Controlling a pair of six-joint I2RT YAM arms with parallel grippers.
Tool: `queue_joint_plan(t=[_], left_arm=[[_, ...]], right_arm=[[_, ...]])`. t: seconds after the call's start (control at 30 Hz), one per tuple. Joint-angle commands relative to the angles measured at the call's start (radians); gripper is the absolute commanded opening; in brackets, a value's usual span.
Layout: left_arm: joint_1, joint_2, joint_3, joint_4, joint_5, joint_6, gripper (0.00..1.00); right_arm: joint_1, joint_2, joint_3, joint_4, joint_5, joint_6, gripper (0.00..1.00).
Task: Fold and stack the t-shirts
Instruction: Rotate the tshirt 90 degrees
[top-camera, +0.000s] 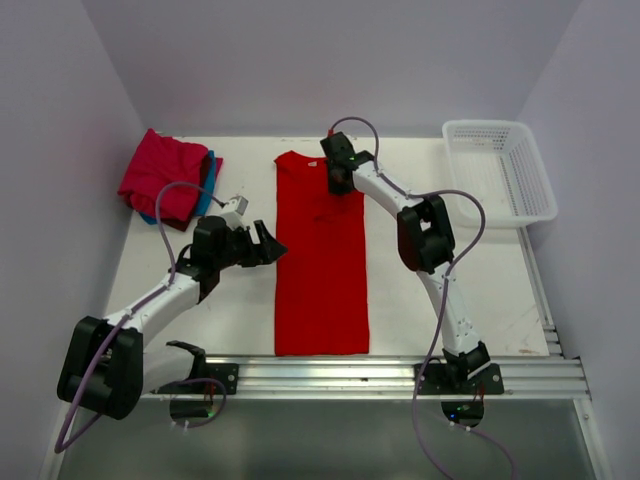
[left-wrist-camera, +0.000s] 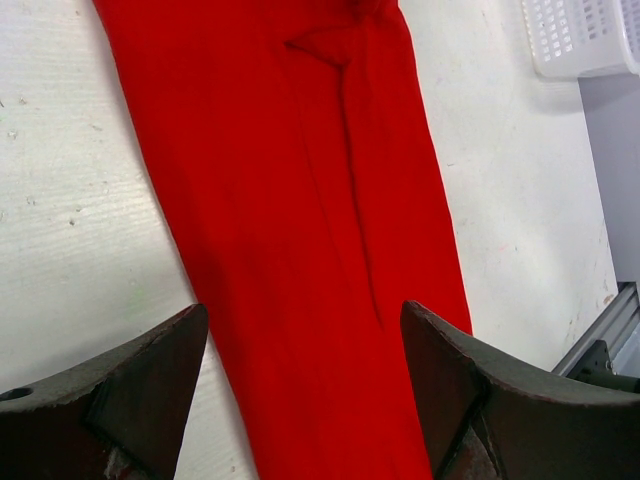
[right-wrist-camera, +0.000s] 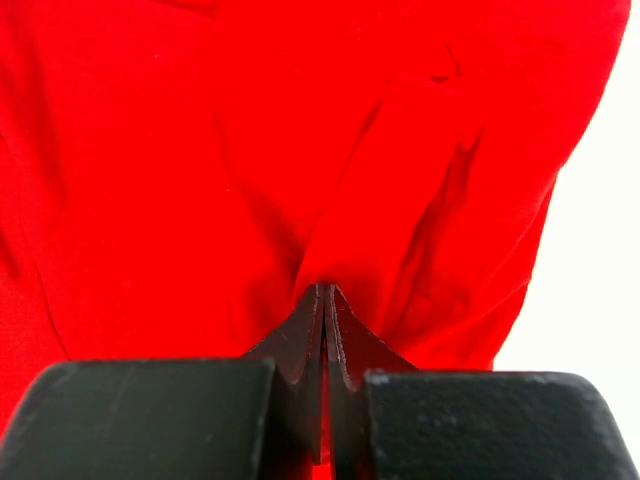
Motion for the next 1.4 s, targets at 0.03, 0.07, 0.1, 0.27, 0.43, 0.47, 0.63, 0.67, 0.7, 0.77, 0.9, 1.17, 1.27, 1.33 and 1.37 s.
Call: queue_joint_plan(t=[0.03, 0.07, 0.1, 0.27, 0.43, 0.47, 0.63, 0.67, 0.7, 0.77, 0.9, 1.17, 1.27, 1.33, 1.37], left_arm=[[-0.006, 0.009, -0.003, 0.072, -0.020, 0.038, 0.81], [-0.006, 0.039, 0.006, 0.092, -0.030, 0.048, 0.81], [-0.006, 0.062, 0.017, 0.121, -0.034, 0.053, 0.80], [-0.006, 0.327, 0.279, 0.208, 0.015, 0.062, 0.31], [-0.004, 0.547, 0.616, 0.147, 0.061, 0.081, 0.00], [-0.003, 0.596, 0.640, 0.164, 0.075, 0.070, 0.00], [0.038, 0.783, 0.768, 0.288, 0.226, -0.034, 0.00], [0.057, 0.846, 0.781, 0.303, 0.249, -0.078, 0.00], [0.063, 0.874, 0.796, 0.311, 0.265, -0.092, 0.00], [0.068, 0.941, 0.830, 0.304, 0.286, -0.108, 0.00], [0.068, 1.024, 0.876, 0.251, 0.289, -0.111, 0.00], [0.081, 1.095, 0.898, 0.193, 0.251, -0.109, 0.00], [0.094, 1.099, 0.891, 0.187, 0.243, -0.105, 0.00], [0.103, 1.101, 0.879, 0.188, 0.239, -0.105, 0.00], [0.106, 1.099, 0.876, 0.191, 0.237, -0.106, 0.00]], right_arm=[[0.003, -0.047, -0.012, -0.006, 0.004, 0.024, 0.00], [0.004, -0.046, -0.024, 0.002, 0.004, 0.024, 0.00], [0.003, -0.046, -0.029, 0.005, 0.002, 0.025, 0.00], [0.001, -0.049, -0.055, 0.010, 0.002, 0.030, 0.00], [0.000, -0.063, -0.061, 0.010, 0.011, 0.012, 0.00], [0.001, -0.067, -0.066, 0.013, 0.010, 0.010, 0.00], [-0.002, -0.067, -0.066, 0.018, -0.005, 0.002, 0.00], [-0.004, -0.067, -0.069, 0.018, -0.004, 0.001, 0.00], [-0.002, -0.070, -0.070, 0.019, -0.002, 0.001, 0.00], [-0.002, -0.072, -0.080, 0.021, 0.005, -0.002, 0.00], [-0.005, -0.078, -0.090, 0.021, 0.018, -0.005, 0.00], [-0.007, -0.083, -0.081, -0.002, 0.069, -0.002, 0.00], [-0.007, -0.098, -0.084, -0.042, 0.155, 0.018, 0.00], [-0.005, -0.121, -0.090, -0.062, 0.267, 0.036, 0.00], [-0.007, -0.130, -0.096, -0.084, 0.301, 0.042, 0.00]])
